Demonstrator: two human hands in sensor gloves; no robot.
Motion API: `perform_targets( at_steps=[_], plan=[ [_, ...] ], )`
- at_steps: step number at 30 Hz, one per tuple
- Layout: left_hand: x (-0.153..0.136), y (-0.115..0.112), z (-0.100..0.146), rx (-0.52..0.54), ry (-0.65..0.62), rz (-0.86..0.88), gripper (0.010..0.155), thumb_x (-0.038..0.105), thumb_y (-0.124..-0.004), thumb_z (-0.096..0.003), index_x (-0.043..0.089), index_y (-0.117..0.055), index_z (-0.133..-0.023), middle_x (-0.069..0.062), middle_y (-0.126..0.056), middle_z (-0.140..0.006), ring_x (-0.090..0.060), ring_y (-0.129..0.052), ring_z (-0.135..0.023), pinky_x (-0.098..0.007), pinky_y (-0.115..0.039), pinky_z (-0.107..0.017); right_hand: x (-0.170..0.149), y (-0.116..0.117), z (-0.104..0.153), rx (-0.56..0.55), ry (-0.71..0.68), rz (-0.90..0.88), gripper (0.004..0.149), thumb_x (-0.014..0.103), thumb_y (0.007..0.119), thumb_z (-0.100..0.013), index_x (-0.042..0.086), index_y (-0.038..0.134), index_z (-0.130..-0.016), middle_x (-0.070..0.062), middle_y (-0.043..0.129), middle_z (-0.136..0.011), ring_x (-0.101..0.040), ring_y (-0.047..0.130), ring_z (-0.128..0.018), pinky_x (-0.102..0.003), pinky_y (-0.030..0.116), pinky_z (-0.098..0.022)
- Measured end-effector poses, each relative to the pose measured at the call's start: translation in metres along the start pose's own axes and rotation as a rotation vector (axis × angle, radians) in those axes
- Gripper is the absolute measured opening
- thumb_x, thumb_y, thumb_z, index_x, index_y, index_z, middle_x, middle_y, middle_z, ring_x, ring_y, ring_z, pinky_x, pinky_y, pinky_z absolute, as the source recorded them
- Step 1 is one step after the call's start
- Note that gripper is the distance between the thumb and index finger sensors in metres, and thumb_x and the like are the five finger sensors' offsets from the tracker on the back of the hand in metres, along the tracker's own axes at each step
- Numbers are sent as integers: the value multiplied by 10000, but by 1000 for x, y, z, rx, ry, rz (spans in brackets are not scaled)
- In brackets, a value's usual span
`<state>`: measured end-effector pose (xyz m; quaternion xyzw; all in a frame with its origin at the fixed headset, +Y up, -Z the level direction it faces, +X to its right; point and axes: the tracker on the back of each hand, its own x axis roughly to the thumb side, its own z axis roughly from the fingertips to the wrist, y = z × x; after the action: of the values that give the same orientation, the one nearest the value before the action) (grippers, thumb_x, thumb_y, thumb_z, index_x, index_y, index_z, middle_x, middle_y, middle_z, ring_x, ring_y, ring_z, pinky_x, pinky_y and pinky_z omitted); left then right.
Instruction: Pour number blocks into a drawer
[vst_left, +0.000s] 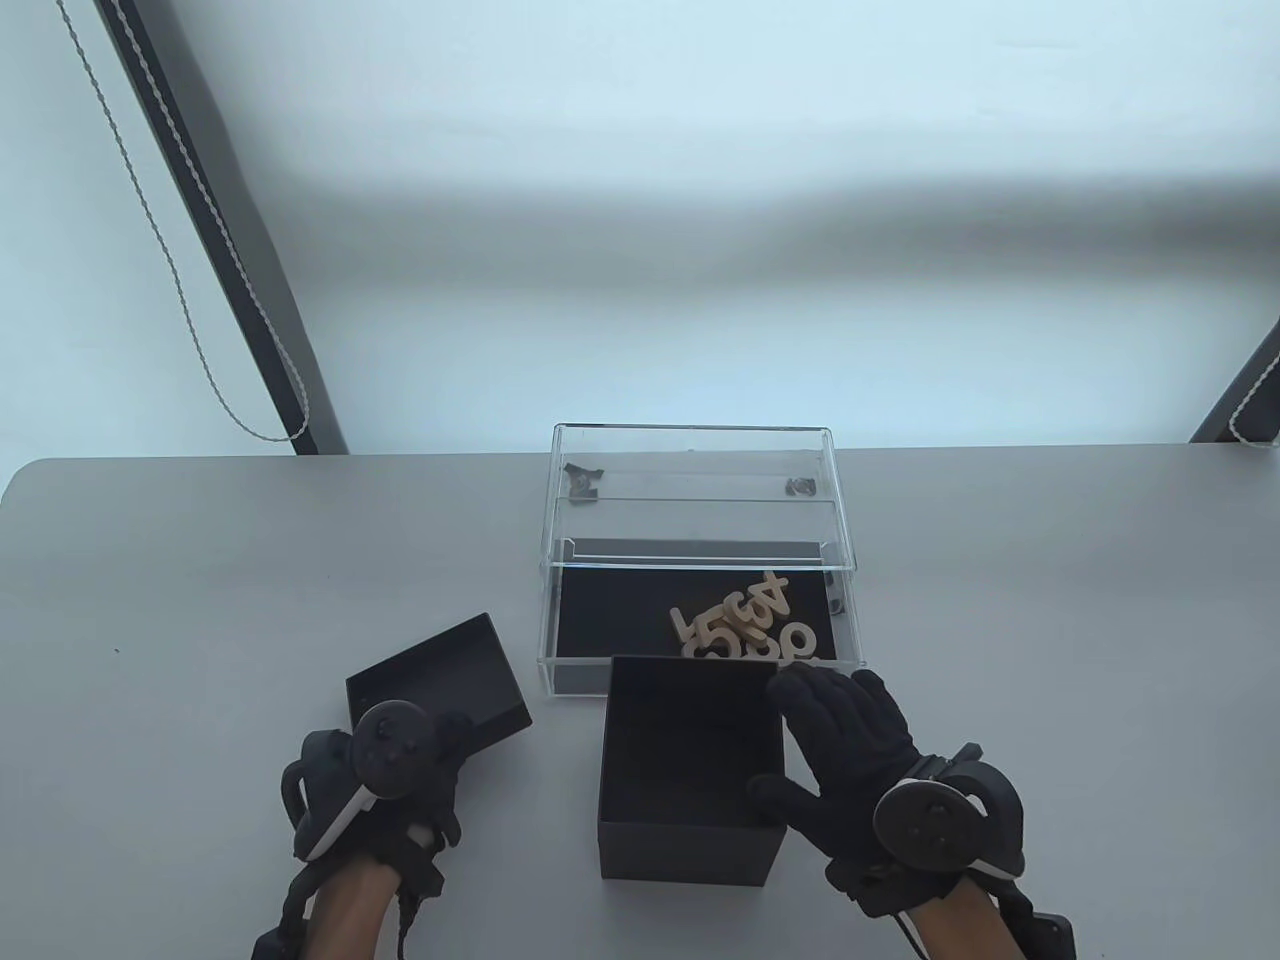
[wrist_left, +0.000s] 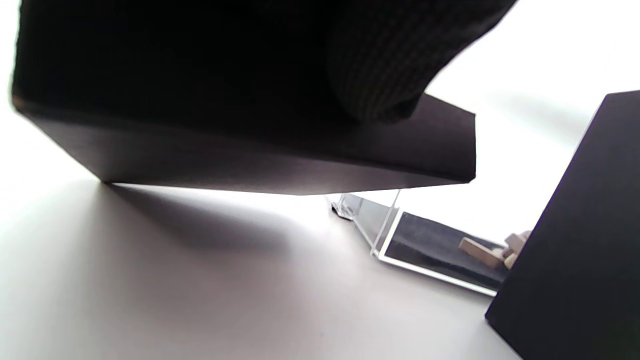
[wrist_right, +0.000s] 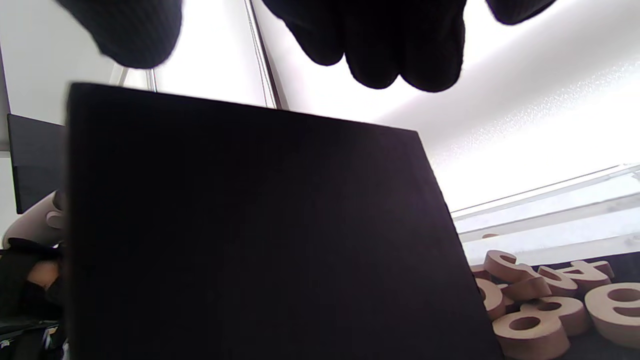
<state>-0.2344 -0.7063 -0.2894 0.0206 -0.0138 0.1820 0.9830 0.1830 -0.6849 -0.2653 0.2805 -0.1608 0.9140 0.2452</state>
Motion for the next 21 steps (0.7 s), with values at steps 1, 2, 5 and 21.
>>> perform_targets(
  at_steps=[1, 2, 5, 21],
  plan=[
    [0, 3, 0, 14, 0, 15, 447, 381, -780, -458, 301, -813, -896, -71, -989, -907, -347, -985, -812, -578, -759, -650, -1, 0, 0, 5, 4, -2, 881, 721, 677, -443, 145, 485, -1082, -182, 611, -1107, -463, 670, -983, -683, 436, -736],
    [-1, 6, 1, 35, 0, 44, 449, 381, -778, -458, 300, -812, -898, -71, -997, -896, -341, -994, -801, -576, -768, -643, -2, 1, 0, 15, 13, -3, 888, 721, 677, -443, 143, 474, -1085, -183, 599, -1113, -466, 658, -988, -684, 427, -738],
    [-6, 15, 3, 96, 3, 143, 459, 380, -770, -457, 297, -805, -907, -59, -1018, -860, -330, -1013, -768, -571, -785, -626, -3, 2, 0, 25, 20, -1, 893, 722, 676, -444, 143, 461, -1089, -183, 586, -1118, -467, 647, -994, -689, 416, -737],
    [-28, 39, 12, 346, -23, 922, 511, 368, -710, -481, 248, -716, -978, -43, -1004, -784, -304, -1003, -704, -590, -765, -624, -2, 2, -1, 49, 37, -2, 926, 734, 677, -440, 143, 409, -1100, -185, 539, -1137, -471, 607, -1013, -695, 392, -738]
  ],
)
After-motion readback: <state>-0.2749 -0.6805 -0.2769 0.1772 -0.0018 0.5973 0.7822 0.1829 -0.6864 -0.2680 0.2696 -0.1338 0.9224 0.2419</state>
